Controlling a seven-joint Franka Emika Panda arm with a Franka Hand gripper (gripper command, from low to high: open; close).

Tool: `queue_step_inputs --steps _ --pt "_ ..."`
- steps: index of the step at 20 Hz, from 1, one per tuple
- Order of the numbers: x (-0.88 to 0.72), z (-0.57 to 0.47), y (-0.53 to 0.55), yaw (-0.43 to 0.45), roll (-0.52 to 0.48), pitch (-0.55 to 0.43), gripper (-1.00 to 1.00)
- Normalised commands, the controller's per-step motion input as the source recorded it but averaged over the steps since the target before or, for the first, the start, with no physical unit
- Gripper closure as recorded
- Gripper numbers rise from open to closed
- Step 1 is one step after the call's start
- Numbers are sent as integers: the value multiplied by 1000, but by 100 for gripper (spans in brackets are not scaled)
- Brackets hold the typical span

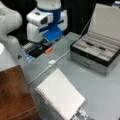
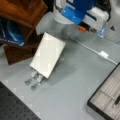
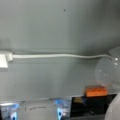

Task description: Turn off the lamps. Pick up the book. Place the book on the shelf position.

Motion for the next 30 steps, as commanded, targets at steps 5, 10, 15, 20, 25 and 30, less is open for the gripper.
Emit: queue_step_inputs --steps 5,10,15,20,25,30 --pt "538 -15 104 -39 -565 320 -100" --pt "508 74 153 -30 -611 316 -100" --pt "475 136 178 -52 -538 269 -100" --pt "528 47 119 -49 -515 202 -100" --pt "564 -171 99 -103 -470 106 -100" --pt "531 -247 207 -171 -401 39 -100"
